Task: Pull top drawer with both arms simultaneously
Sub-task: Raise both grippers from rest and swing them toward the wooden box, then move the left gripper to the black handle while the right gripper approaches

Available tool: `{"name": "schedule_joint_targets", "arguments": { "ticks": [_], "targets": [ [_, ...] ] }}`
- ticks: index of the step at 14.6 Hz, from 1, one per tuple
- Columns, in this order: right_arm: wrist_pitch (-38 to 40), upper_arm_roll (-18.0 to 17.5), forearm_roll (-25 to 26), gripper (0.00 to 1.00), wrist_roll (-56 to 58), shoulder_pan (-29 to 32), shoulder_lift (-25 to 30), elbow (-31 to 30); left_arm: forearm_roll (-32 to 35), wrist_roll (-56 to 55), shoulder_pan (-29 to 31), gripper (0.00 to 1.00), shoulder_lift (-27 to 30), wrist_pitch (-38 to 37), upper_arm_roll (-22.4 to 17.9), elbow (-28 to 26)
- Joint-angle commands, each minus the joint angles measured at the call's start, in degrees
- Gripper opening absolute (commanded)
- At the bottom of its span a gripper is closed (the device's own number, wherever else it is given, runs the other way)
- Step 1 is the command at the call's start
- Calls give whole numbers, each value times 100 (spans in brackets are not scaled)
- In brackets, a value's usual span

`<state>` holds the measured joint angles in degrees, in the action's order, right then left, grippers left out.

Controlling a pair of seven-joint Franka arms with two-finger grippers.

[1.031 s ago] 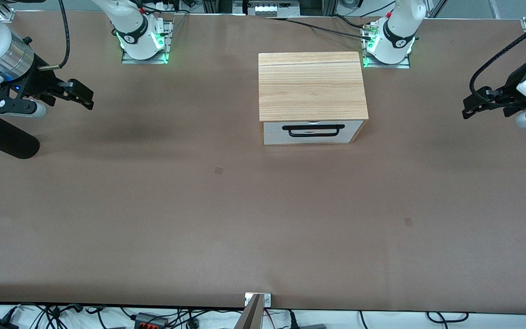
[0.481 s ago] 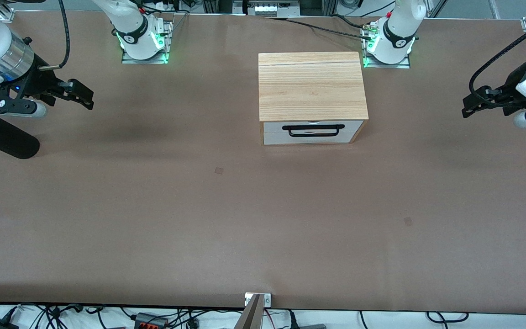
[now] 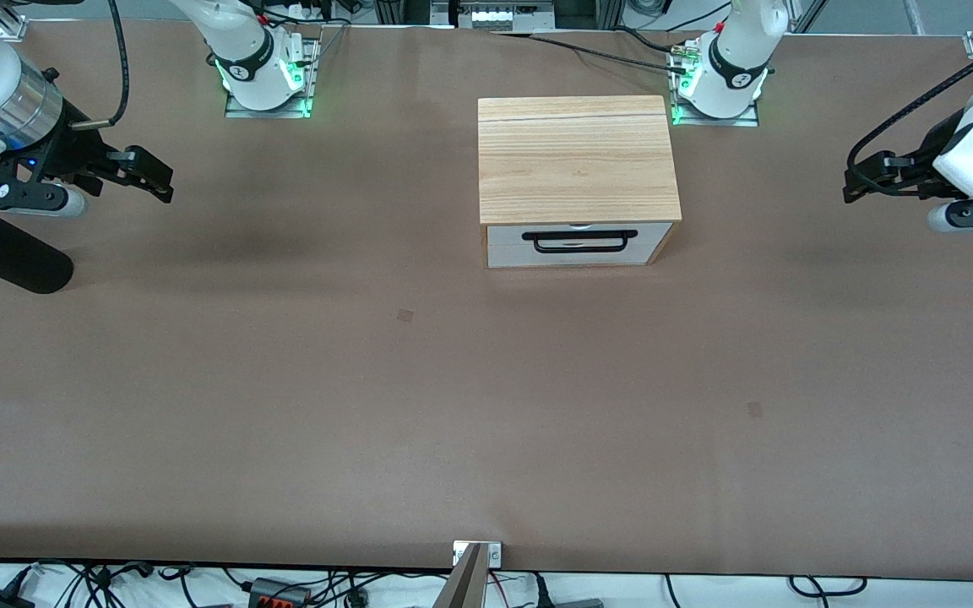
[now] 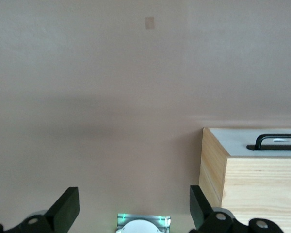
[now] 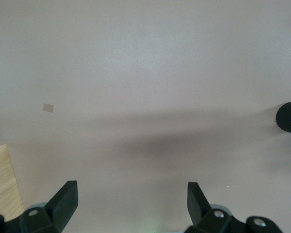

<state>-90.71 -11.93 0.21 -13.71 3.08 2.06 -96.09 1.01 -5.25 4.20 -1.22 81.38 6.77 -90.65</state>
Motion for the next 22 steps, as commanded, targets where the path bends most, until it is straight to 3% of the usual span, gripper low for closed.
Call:
{"name": "schedule_joint_targets", "arguments": {
  "ticks": [1,6,8,13,22],
  "targets": [
    [97,-46,23,100,-44,9,-48,134,-248,77,2,100,-106,-368,17,197],
    [115,-46,23,100,-62,0,-117,134,-653,95,10,100,-229,-1018,17,197],
    [79,-55,14,100,-71,0,-144,134,-1127,252,80,100,-299,-1037,17,180],
    [97,-55,14,100,-9,-9,-162,134,-2251,1543,589,100,-843,-940,-27,118],
    [62,-55,-65,100,-18,-334,-1172,415,-4186,3864,1065,100,-2074,-220,-27,-391]
  ]
}}
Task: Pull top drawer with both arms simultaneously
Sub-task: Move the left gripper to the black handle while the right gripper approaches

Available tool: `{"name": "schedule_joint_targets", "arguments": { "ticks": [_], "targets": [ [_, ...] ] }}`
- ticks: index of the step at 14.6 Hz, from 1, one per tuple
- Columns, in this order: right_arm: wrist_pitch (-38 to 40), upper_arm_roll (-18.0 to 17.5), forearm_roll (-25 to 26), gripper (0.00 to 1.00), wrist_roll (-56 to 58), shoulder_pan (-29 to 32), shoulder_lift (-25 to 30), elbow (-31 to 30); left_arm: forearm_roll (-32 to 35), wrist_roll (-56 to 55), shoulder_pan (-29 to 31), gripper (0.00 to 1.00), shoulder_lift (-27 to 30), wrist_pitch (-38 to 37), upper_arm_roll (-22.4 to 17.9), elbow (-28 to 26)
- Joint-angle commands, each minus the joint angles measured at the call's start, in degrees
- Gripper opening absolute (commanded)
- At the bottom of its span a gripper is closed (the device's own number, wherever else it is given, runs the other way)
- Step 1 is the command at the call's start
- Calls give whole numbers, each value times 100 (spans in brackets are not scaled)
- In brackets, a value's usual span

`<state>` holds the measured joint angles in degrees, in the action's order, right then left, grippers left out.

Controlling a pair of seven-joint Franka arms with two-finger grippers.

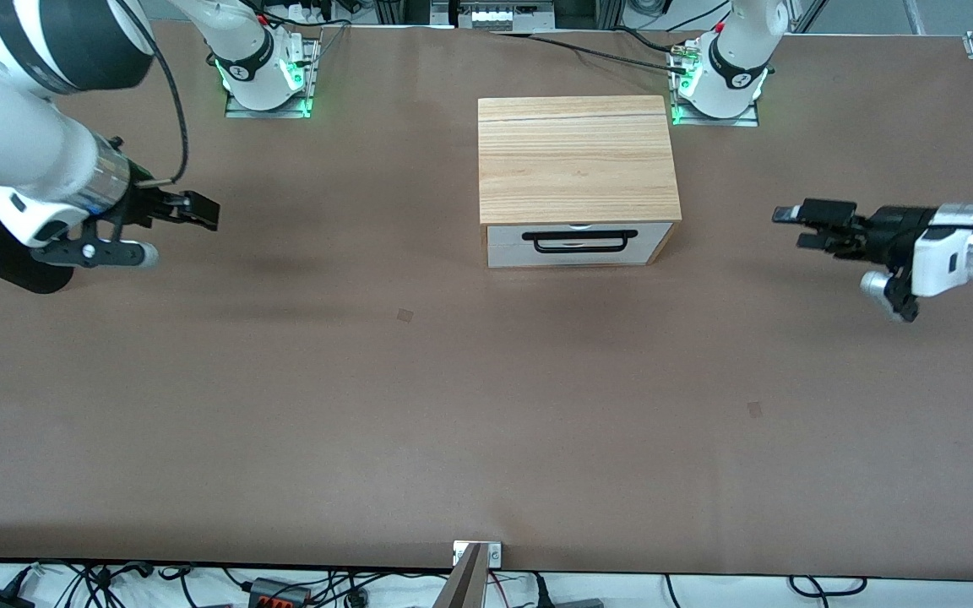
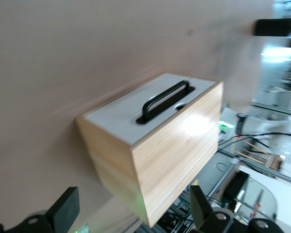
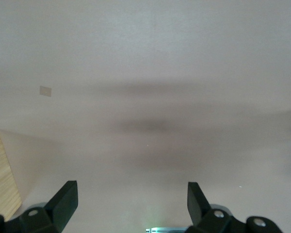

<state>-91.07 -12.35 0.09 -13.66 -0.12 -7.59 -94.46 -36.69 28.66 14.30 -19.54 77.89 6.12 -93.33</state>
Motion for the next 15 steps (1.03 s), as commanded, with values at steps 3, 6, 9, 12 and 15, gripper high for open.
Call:
{"name": "schedule_joint_targets", "arguments": {
  "ticks": [3,6,9,12,15],
  "targets": [
    [20,-22,-341,100,-23,-234,-689,314,-1216,833,82,100,-524,252,38,-553],
    [-208,4,-1193,100,-50,-314,-1069,472,-1691,1079,73,100,-831,262,65,-748],
    [-297,22,-2824,100,-5,-24,-1324,499,-2139,1439,29,100,-1095,270,74,-949],
    [-401,5,-3742,100,-5,21,-1570,499,-2518,1800,3,100,-1385,270,74,-1222],
    [-1270,-22,-4104,100,-6,-208,-1947,508,-2965,1862,-172,100,-1544,288,100,-1503]
  ]
}}
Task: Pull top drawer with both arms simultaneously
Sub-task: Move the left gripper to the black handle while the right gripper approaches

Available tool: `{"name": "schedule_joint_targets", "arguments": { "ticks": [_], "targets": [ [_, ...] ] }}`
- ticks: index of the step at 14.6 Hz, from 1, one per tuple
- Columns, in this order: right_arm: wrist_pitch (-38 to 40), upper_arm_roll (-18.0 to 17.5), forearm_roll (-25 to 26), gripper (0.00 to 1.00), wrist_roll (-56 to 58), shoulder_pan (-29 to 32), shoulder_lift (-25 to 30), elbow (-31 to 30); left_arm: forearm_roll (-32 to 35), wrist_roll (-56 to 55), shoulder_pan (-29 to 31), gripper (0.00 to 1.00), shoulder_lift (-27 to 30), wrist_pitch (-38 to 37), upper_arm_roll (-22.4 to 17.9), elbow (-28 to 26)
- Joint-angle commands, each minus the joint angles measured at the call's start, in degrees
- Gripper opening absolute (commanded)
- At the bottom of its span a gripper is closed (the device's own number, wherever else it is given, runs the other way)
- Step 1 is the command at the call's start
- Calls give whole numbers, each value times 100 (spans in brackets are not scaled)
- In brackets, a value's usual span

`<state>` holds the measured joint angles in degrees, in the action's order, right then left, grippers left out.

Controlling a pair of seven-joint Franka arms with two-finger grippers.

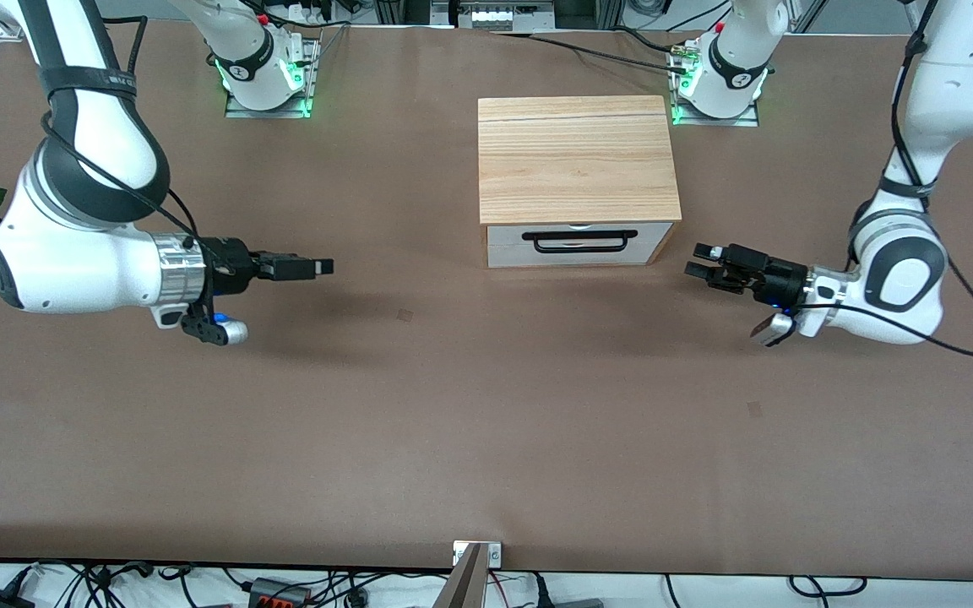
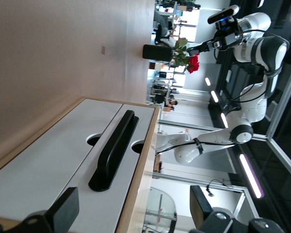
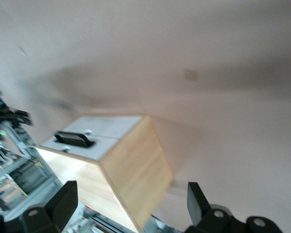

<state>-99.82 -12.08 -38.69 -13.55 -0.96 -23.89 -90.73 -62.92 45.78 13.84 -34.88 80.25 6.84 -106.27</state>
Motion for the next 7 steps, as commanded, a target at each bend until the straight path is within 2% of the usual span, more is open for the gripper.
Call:
{"name": "schedule_joint_targets", "arguments": {
  "ticks": [1,4,7],
  "targets": [
    [-641,-49,-488,100,27,-202,-466,143,-396,151,-197,100,-10,148,28,-227],
    [-1178,-49,-1436,100,903,-405,-818,248,-432,151,-364,100,-10,587,63,-429],
    [-1215,-49,-2780,100,1521,-440,-1056,283,-450,168,-523,100,-19,676,80,-640]
  ]
}}
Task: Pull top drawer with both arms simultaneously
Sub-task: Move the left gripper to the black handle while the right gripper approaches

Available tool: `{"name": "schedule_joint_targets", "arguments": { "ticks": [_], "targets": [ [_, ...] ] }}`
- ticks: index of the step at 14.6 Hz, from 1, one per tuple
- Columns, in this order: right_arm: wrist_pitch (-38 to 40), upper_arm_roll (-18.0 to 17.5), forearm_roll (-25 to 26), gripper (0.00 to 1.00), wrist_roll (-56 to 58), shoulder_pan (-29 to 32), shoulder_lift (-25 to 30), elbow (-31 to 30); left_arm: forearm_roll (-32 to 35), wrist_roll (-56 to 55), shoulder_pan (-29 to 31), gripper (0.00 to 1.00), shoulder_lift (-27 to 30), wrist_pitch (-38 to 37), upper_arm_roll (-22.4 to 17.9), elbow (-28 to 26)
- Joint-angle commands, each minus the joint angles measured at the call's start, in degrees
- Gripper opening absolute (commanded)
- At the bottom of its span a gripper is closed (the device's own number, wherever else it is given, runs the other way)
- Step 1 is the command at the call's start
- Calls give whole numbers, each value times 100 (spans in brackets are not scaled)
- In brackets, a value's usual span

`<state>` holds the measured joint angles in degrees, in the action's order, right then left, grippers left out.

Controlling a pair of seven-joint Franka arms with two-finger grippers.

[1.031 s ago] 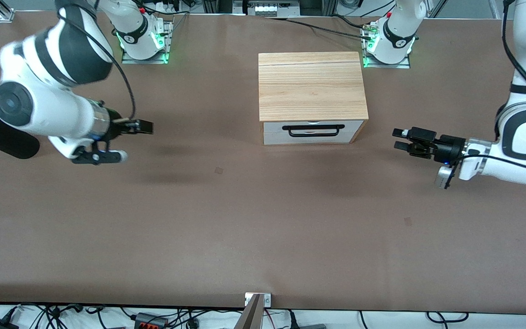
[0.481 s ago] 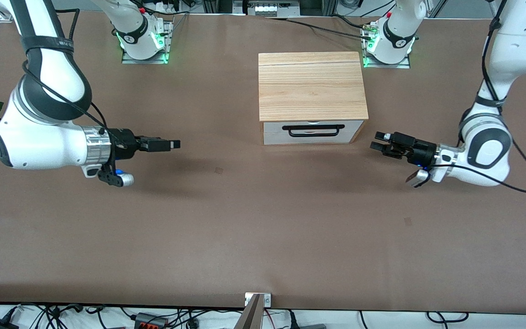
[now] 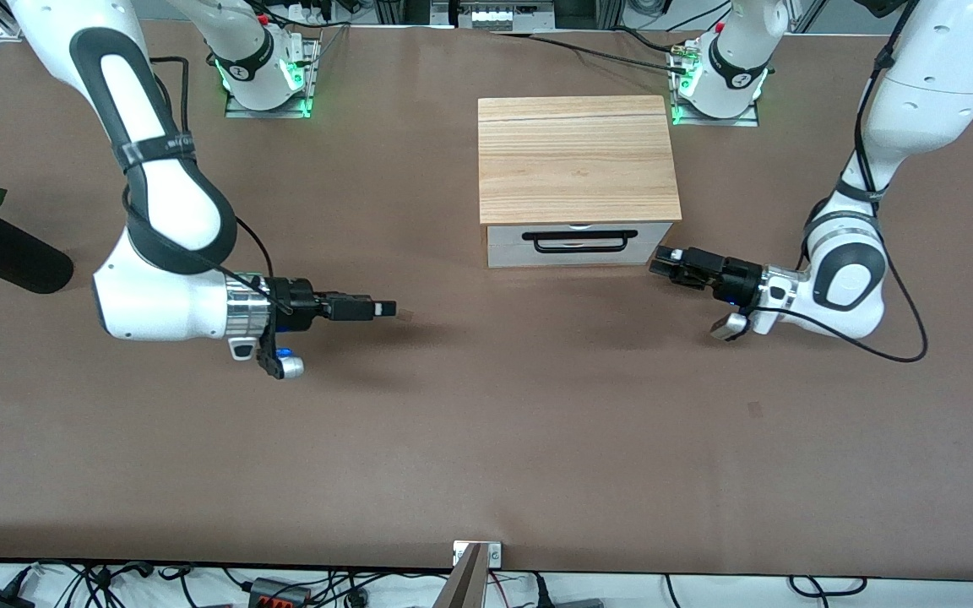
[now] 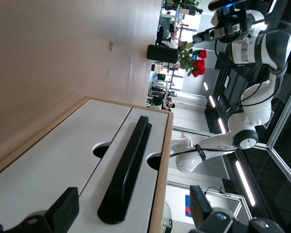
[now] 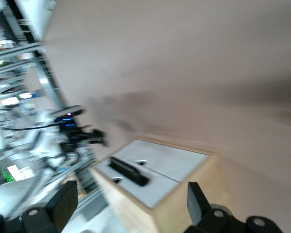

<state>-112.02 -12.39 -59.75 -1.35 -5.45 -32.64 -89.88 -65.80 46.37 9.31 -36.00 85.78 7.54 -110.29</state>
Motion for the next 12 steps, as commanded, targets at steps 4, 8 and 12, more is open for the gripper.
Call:
{"name": "schedule_joint_targets", "arguments": {
  "ticks": [4,8,12],
  "targets": [
    [-1133,-18,-1038,100,363,-613,-392,419,-162,521,-201,95,102,387,37,-450],
    [-2553,-9,-1039,100,390,-1116,-498,419,-162,601,-219,64,137,378,89,-573],
    [-2484,0,-1083,100,416,-1142,-524,479,-170,1075,-210,52,128,387,125,-651]
  ]
}}
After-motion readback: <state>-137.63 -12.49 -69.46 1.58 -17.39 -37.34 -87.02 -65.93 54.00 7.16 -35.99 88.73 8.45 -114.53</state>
